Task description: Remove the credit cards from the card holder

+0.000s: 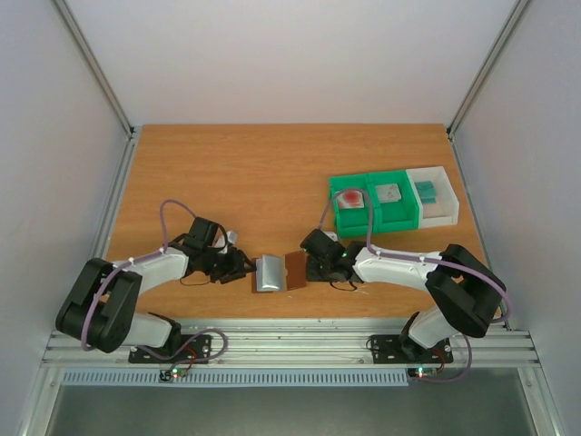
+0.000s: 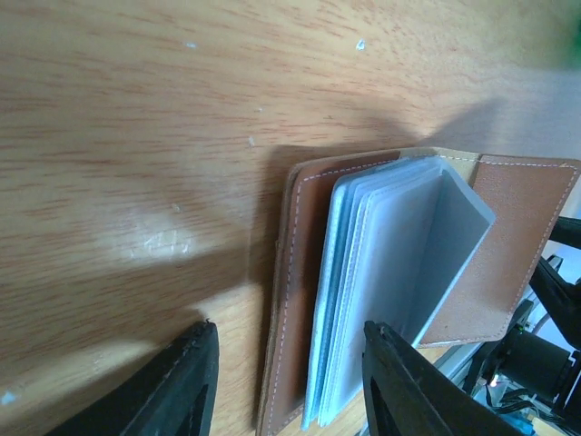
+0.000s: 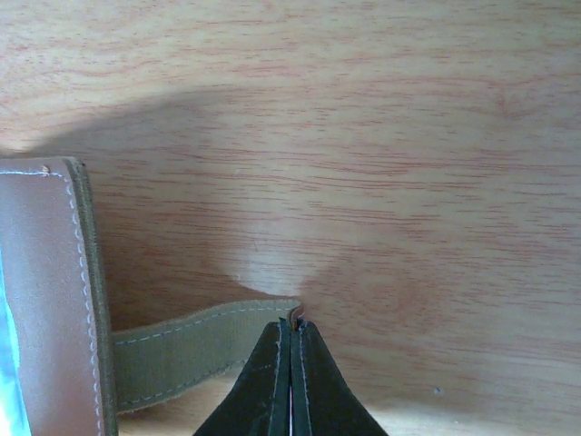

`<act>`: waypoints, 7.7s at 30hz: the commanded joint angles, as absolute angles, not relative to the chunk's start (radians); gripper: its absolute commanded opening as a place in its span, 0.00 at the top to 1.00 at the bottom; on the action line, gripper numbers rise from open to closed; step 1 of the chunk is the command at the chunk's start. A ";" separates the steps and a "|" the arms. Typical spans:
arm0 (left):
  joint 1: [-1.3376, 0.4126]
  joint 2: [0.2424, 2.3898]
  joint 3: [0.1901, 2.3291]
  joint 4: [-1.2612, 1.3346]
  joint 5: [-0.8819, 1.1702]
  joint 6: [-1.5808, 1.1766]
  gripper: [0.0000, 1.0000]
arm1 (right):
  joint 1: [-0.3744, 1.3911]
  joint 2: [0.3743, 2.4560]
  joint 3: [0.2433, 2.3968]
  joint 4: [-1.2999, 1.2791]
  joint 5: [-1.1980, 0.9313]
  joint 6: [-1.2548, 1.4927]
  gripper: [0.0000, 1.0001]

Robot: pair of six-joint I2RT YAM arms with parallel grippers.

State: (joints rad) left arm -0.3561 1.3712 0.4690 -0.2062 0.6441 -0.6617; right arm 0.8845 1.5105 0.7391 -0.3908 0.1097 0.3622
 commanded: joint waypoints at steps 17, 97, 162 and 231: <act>-0.369 1.431 0.405 0.172 0.786 -0.848 0.99 | 0.878 1.494 0.728 -0.378 0.086 0.377 0.97; -0.434 1.371 0.426 0.153 0.776 -0.890 1.00 | 0.874 1.561 0.972 -0.444 -0.202 0.367 0.33; -0.434 1.314 0.528 -0.303 0.512 -0.672 0.82 | 0.783 1.634 0.655 0.096 -0.473 0.392 0.76; -0.492 1.520 0.444 -0.041 0.518 -0.673 0.89 | 0.688 1.568 0.596 0.038 -0.499 0.381 0.99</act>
State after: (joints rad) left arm -0.4873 1.4693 0.4545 0.0059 0.6163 -0.7067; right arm 0.7048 1.5982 0.5865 0.1665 -0.5575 0.4278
